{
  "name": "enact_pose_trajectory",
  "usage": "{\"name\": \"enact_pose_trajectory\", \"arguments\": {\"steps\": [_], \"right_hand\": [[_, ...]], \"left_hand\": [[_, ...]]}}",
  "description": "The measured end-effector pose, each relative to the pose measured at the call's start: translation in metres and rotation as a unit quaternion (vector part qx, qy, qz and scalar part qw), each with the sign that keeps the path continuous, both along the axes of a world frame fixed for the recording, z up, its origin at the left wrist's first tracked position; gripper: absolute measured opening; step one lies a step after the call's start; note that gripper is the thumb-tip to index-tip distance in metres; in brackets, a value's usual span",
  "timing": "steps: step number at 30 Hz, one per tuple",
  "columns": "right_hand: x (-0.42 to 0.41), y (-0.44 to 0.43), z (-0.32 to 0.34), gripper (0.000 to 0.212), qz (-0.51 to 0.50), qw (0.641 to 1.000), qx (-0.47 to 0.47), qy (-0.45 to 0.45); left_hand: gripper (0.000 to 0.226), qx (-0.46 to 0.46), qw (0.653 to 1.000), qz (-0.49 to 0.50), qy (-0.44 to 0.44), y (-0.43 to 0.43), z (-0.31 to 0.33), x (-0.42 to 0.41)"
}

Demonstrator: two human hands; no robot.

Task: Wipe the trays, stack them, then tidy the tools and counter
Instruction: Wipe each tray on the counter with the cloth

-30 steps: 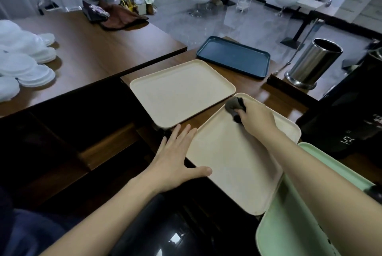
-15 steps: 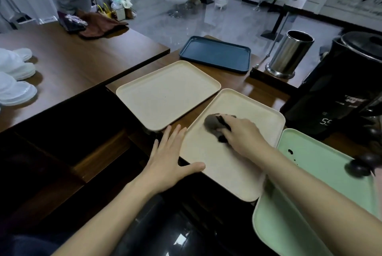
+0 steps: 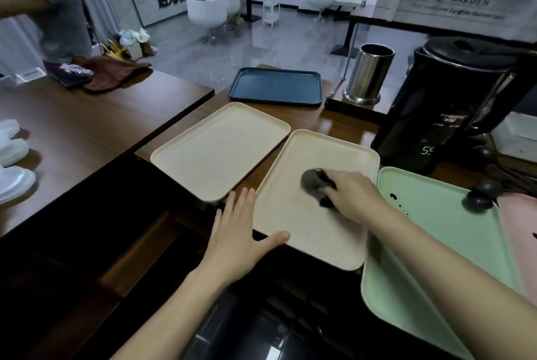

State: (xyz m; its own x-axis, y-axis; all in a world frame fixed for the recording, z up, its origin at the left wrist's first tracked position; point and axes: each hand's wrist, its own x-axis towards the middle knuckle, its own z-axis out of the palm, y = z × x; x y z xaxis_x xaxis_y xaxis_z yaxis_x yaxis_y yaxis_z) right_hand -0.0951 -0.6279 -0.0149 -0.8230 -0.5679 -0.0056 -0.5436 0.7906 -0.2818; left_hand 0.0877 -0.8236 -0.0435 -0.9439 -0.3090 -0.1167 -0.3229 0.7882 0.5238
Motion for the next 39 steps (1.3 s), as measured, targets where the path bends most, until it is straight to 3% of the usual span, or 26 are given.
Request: {"name": "enact_pose_trajectory", "arguments": {"steps": [3,9,13,17,24,31,39], "right_hand": [[-0.034,0.008,0.001,0.008,-0.109,0.994,-0.008,0.008],[-0.039,0.004,-0.012,0.007,-0.108,0.994,-0.007,0.034],[-0.058,0.009,-0.011,0.013,-0.078,0.995,-0.002,0.060],[-0.088,0.007,-0.007,0.019,-0.109,0.992,0.017,0.068],[-0.092,-0.019,-0.009,0.017,-0.065,0.994,0.023,0.089],[-0.089,-0.091,-0.002,0.017,-0.013,0.999,-0.049,0.011],[-0.031,-0.068,-0.005,0.011,0.106,0.992,-0.073,-0.003]], "left_hand": [[0.122,-0.006,1.000,0.001,-0.017,0.001,0.008,-0.001],[0.100,-0.018,1.000,-0.008,-0.019,0.007,0.012,-0.031],[0.096,-0.043,0.998,-0.006,-0.053,0.012,0.009,-0.036],[0.093,-0.041,0.998,-0.006,-0.052,0.013,0.012,-0.036],[0.092,-0.032,0.998,-0.018,-0.052,0.011,0.012,-0.039],[0.088,-0.037,0.997,-0.023,-0.068,0.012,0.015,-0.038],[0.089,-0.043,0.998,-0.024,-0.050,0.010,0.008,-0.039]]}}
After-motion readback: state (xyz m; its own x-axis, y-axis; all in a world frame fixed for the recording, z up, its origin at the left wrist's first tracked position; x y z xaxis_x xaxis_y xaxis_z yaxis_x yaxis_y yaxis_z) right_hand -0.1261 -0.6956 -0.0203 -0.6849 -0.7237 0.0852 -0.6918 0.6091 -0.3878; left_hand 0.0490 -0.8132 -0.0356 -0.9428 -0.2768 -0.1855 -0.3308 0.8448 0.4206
